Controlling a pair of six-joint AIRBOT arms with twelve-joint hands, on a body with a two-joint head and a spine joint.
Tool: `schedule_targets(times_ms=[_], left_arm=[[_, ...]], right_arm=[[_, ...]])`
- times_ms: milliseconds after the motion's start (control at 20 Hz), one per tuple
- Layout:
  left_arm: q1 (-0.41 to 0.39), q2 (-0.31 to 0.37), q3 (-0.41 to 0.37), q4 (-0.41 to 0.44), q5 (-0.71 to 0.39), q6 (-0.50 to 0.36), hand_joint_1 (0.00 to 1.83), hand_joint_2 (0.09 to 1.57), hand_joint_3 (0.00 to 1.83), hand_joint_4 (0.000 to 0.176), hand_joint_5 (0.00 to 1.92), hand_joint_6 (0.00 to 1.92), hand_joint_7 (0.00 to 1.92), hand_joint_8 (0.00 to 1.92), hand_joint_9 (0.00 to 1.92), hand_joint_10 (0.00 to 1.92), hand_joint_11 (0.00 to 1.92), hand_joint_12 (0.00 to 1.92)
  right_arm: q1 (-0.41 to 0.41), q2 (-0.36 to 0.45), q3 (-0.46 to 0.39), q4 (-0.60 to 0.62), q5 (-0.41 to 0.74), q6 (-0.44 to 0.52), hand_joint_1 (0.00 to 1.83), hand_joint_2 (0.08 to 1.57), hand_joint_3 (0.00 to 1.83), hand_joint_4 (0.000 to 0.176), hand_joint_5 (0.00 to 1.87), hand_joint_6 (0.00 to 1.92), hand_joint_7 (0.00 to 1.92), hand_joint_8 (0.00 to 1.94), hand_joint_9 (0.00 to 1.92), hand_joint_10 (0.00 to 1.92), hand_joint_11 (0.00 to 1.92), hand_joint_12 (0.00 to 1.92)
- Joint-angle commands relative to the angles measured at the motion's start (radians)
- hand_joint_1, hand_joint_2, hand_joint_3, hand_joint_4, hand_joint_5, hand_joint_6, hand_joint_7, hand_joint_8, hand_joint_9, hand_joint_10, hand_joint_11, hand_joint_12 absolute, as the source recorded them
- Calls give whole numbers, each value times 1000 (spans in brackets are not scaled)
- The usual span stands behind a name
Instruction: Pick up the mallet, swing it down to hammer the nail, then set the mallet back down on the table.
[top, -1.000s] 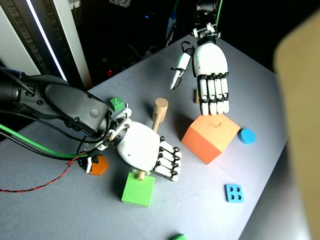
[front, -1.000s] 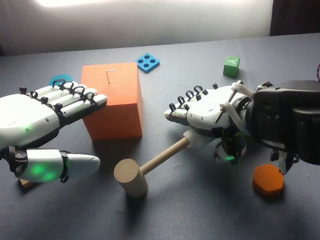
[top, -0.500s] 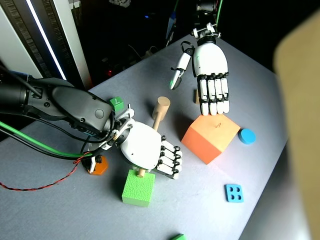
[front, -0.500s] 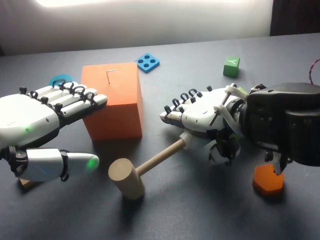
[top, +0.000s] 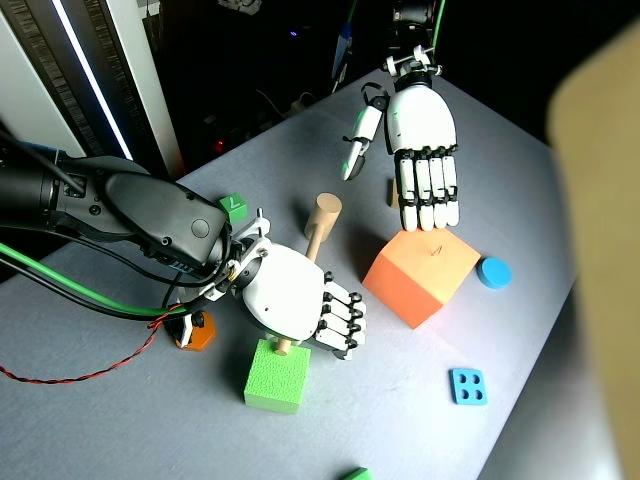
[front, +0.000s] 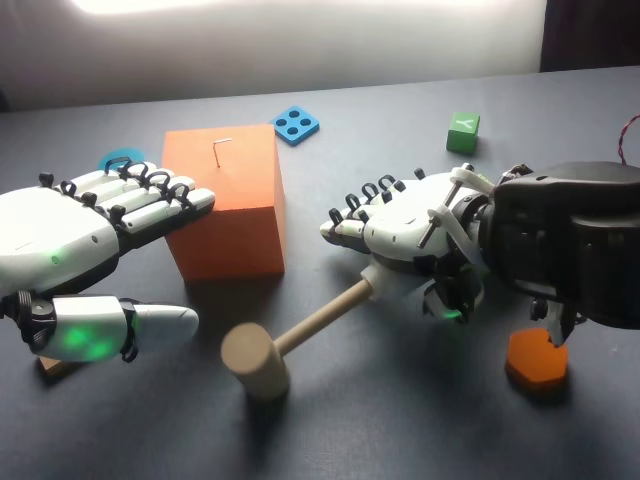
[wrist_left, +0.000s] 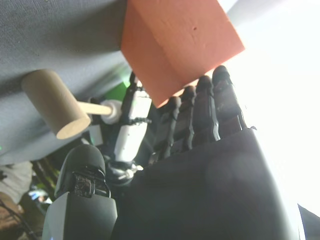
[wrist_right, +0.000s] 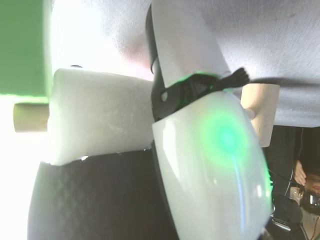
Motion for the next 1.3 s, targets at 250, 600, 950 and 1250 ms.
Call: schedule_targets(times_ms=[250,600,950,1250], left_arm=[[-9,-1,0,-15,-87,-4,0,1214,2,0,30,10,1,0,0,0,0,0],[-9,-1,1,-15,-87,-4,0,1222,5,0,33,6,4,1,0,0,0,0],[-9,-1,5,-15,-87,-7,0,1220,2,0,55,9,28,7,8,2,0,0],[-9,-1,6,-15,-87,-10,0,1222,2,0,70,9,52,11,31,9,0,0]], right_arm=[[18,9,1,-26,-17,-9,1501,942,0,0,359,53,467,53,547,159,188,1271],[26,12,0,-26,-22,-6,1357,1261,15,0,579,1470,637,1571,691,1574,706,1809],[38,36,-34,-26,-29,-9,1043,1321,0,0,623,1546,1014,1941,1196,1921,1332,1921],[57,107,-118,-26,-29,-28,300,1547,37,0,1405,1921,1718,1941,1812,1921,1907,1921]])
